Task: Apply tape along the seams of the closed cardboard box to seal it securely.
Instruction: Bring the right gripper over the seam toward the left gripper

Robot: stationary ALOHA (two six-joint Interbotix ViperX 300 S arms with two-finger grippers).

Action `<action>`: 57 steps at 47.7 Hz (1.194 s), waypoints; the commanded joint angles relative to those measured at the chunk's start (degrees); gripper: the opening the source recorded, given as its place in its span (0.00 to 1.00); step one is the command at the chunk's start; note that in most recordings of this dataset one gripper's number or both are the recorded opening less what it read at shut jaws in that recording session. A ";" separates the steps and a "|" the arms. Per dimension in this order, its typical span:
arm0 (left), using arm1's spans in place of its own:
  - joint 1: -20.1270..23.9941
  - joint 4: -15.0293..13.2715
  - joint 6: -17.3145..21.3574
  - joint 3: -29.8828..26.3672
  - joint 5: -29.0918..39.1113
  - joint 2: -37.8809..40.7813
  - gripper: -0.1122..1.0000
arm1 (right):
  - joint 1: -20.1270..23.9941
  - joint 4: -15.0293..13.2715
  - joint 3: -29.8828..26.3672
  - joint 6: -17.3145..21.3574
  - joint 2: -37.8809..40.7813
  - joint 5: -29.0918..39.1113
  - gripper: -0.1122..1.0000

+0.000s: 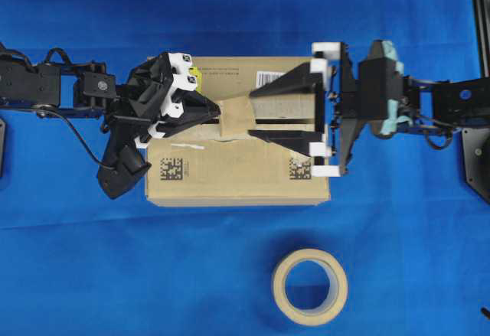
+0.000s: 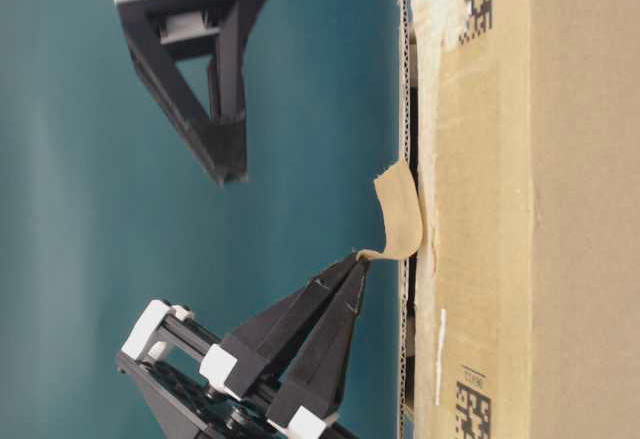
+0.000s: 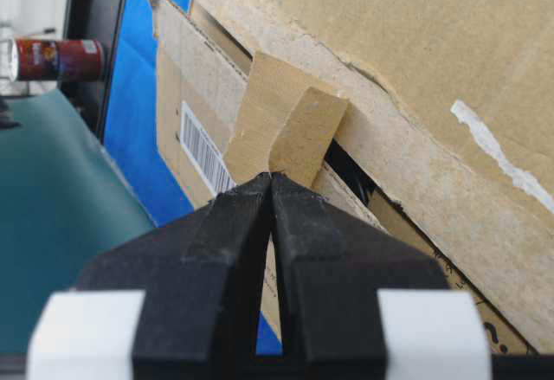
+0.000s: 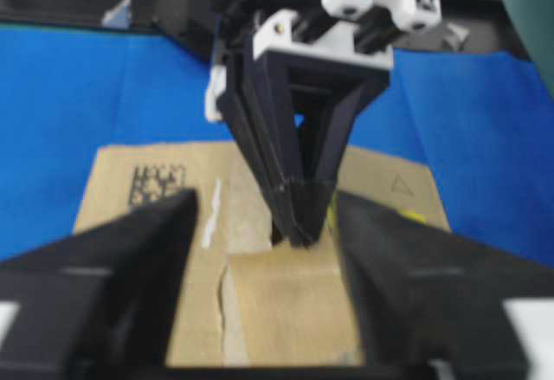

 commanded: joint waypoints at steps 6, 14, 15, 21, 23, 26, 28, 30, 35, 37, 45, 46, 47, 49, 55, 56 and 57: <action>-0.26 0.09 -0.09 -0.97 -0.26 -0.44 0.10 | -0.18 0.09 -2.99 0.09 1.23 -0.18 0.54; -0.26 0.09 -0.09 -0.97 -0.26 -0.35 0.10 | -0.35 0.09 -3.43 0.00 3.60 -0.18 0.54; -0.35 0.00 -0.09 -0.97 -0.26 -0.35 0.10 | -0.44 0.09 -3.43 0.00 3.96 -0.18 0.54; -0.35 0.09 -0.09 -0.97 -0.26 -0.35 0.10 | -1.05 0.09 -3.60 0.09 6.68 -0.26 0.54; -0.35 0.09 -0.09 -0.97 -0.26 -0.35 0.10 | -1.14 0.09 -3.78 0.09 7.38 -0.18 0.54; -0.44 0.09 -0.09 -0.97 -0.26 -0.35 0.10 | -1.14 0.09 -4.04 0.09 8.61 -0.26 0.54; -0.35 0.00 -0.09 -0.97 -0.26 -0.35 0.10 | -1.14 0.09 -4.22 0.09 9.32 -0.26 0.54; -0.35 0.00 -0.09 -0.97 -0.26 -0.35 0.10 | -1.23 0.09 -4.31 0.09 10.20 -0.26 0.54; -0.44 0.09 -0.18 -0.97 -0.26 -0.35 0.10 | -1.41 0.09 -4.31 0.09 11.16 -0.44 0.53; -0.35 0.09 -0.18 -0.97 -0.26 -0.35 0.10 | -1.58 0.09 -4.22 0.09 11.25 -0.44 0.52; -0.44 0.09 -0.18 -1.05 -0.26 -0.35 0.10 | -2.29 0.18 -3.78 0.09 11.25 -0.44 0.45; -0.44 0.09 -0.18 -0.97 -0.26 -0.35 0.10 | -2.29 0.18 -3.78 0.09 11.34 -0.35 0.44; -0.53 0.09 -0.18 -0.97 -0.26 -0.35 0.10 | -2.37 0.26 -3.78 0.09 11.34 -0.26 0.43; -0.62 0.09 -0.18 -0.97 -0.26 -0.35 0.10 | -2.55 0.62 -3.78 0.09 11.43 -0.18 0.41; -0.79 0.00 -0.18 -0.97 -0.26 -0.35 0.10 | -2.72 0.97 -3.78 0.09 11.78 0.35 0.40; -0.88 0.09 -0.18 -0.97 -0.26 -0.35 0.10 | -2.72 0.97 -3.78 0.09 11.95 0.62 0.40; -0.79 0.09 -0.18 -1.05 -0.26 -0.35 0.10 | -2.72 0.88 -3.78 0.09 12.04 0.97 0.40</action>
